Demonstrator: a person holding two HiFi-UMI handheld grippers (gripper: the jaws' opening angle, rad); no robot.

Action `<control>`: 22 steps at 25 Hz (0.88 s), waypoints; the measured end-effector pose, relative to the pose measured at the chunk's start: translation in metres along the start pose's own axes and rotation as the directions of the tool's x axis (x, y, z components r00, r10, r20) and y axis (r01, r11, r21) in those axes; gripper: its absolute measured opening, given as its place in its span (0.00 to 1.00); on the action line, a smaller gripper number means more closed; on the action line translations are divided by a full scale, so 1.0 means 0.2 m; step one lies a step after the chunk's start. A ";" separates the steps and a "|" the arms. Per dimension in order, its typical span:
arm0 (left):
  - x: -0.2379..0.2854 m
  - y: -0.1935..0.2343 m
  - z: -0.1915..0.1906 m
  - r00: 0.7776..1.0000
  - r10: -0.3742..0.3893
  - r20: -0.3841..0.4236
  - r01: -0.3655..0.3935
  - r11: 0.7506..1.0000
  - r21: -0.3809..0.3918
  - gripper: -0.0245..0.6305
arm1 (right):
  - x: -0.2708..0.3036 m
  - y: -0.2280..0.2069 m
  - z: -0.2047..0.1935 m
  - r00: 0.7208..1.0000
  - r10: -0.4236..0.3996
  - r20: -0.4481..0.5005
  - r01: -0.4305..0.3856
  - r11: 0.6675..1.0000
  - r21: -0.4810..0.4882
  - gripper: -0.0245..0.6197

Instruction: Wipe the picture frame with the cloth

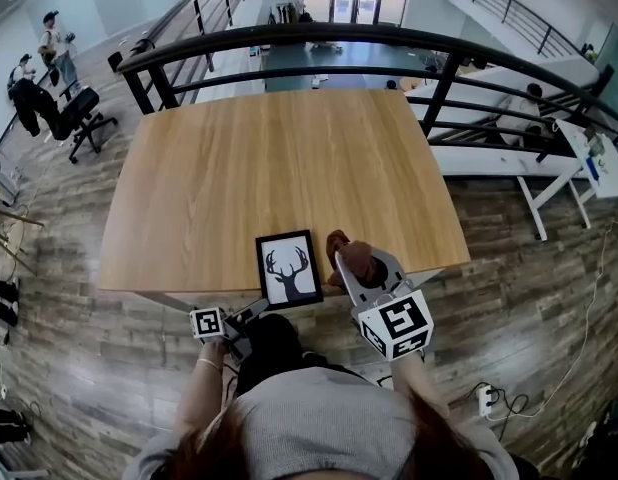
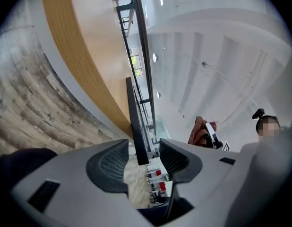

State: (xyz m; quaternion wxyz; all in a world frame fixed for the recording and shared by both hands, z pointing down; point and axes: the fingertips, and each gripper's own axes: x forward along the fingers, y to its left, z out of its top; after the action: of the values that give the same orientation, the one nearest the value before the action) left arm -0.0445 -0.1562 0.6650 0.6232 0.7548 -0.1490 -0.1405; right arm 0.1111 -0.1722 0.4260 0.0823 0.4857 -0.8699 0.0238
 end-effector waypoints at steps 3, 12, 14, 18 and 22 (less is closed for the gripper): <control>-0.14 0.01 0.07 0.994 0.077 0.072 -0.079 0.996 0.032 0.32 | 0.02 0.00 0.00 1.000 0.005 0.003 -0.005 1.000 0.001 0.11; -0.26 -0.29 0.35 0.957 0.166 0.239 -0.246 0.900 0.360 0.32 | 0.05 0.05 0.02 0.999 0.035 0.006 -0.035 0.999 -0.003 0.11; -0.18 -0.51 0.41 0.957 0.068 0.283 -0.204 0.849 0.487 0.32 | 0.06 0.05 0.03 0.999 0.040 0.012 -0.040 0.999 -0.005 0.11; -0.04 -0.95 0.51 0.925 -0.119 0.362 -0.156 0.748 0.645 0.31 | 0.08 0.06 0.06 0.998 0.050 0.032 -0.050 0.999 -0.007 0.11; 0.12 -1.24 0.46 0.921 -0.228 0.314 -0.094 0.653 0.751 0.17 | 0.11 0.11 0.14 0.996 0.065 0.068 -0.064 0.998 -0.023 0.11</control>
State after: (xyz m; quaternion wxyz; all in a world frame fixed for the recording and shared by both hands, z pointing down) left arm -0.0475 -0.2039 0.4041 0.2061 0.9071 -0.2833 -0.2333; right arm 0.0790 -0.1823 0.4034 0.0568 0.4569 -0.8877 0.0007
